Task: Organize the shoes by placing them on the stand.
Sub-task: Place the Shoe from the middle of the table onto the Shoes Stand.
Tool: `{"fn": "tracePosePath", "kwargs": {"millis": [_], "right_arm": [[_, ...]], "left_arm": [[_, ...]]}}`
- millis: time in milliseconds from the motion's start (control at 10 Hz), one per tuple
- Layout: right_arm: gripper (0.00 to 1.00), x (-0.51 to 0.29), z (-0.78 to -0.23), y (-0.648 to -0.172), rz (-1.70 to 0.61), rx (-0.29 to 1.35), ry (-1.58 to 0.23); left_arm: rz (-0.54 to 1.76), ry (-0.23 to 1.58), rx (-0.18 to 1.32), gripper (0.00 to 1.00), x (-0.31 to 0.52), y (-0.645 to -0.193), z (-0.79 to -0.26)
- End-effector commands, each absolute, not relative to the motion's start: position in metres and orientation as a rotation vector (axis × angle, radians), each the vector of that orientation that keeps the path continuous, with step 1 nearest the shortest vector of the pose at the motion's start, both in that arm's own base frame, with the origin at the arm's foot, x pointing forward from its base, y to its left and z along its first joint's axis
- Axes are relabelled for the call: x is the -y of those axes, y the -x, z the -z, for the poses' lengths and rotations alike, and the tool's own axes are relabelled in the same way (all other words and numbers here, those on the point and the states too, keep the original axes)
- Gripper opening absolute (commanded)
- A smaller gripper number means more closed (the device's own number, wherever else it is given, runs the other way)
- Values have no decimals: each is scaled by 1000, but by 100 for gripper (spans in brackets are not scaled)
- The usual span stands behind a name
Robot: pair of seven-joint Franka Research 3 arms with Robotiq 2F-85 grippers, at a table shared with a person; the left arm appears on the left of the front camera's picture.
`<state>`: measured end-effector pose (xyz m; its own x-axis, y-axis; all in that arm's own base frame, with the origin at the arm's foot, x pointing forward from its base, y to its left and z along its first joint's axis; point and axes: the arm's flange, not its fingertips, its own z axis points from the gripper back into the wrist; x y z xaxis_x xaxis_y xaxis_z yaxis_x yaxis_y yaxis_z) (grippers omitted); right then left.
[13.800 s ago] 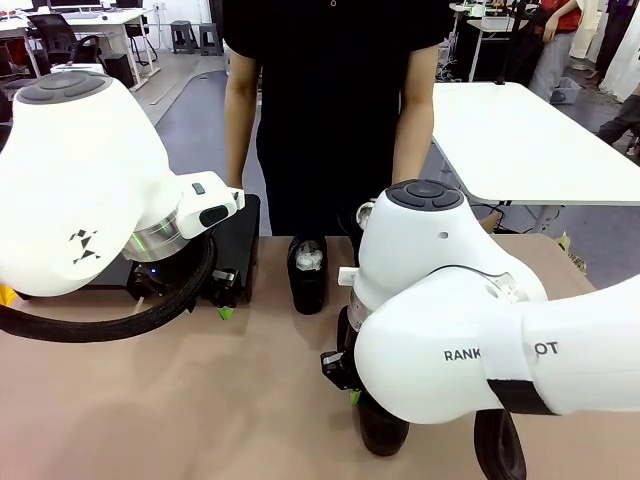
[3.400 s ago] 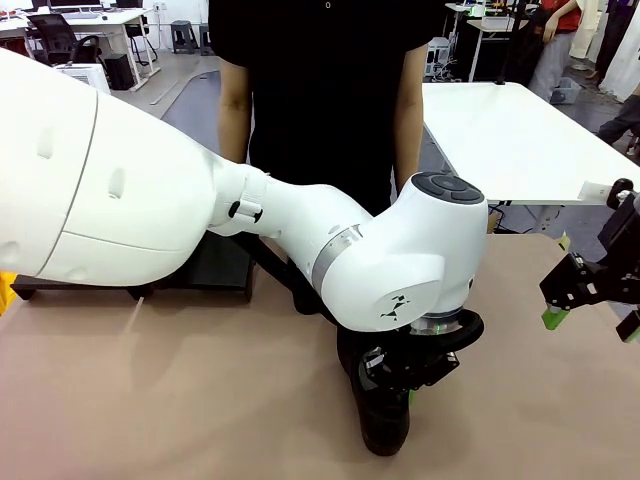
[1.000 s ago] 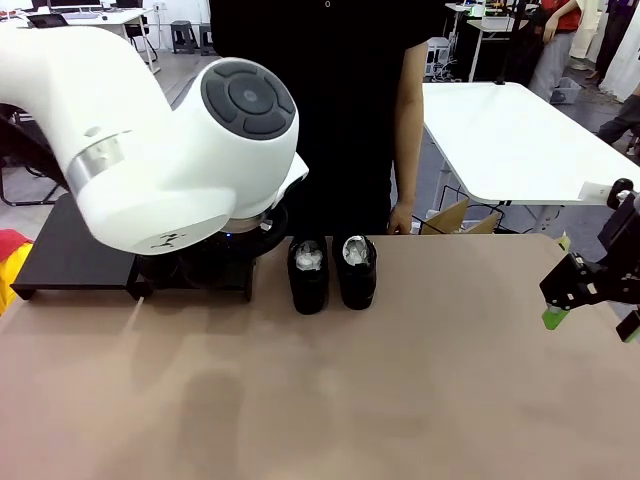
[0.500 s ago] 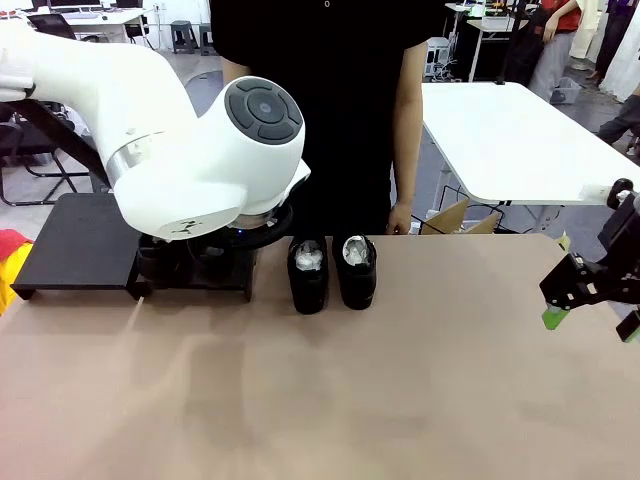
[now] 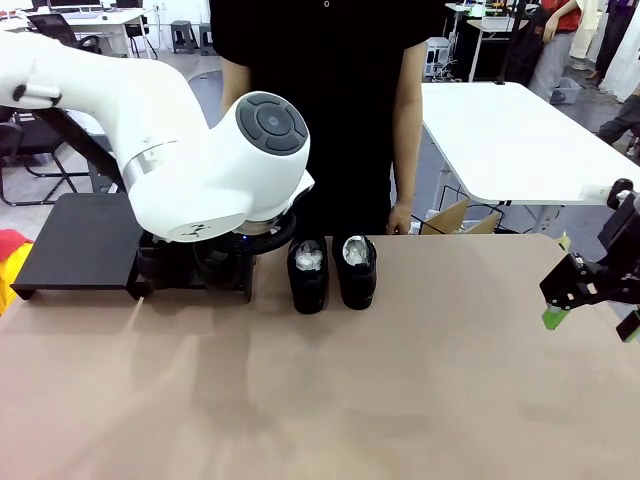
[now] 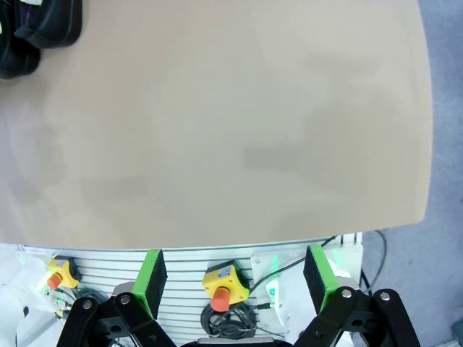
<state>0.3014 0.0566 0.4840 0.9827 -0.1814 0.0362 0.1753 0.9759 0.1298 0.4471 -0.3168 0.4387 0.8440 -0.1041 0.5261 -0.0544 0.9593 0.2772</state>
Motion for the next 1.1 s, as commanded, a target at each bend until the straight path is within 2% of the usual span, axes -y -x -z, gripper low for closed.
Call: {"fn": "tracePosePath", "kwargs": {"millis": [0,1000], "right_arm": [[100,-57,-485,-301,172,47,-137],[100,-57,-485,-301,172,47,-137]], "left_arm": [[65,-309,595,0,315,-476,-447],[44,-242,527,0,310,-499,-412]]}}
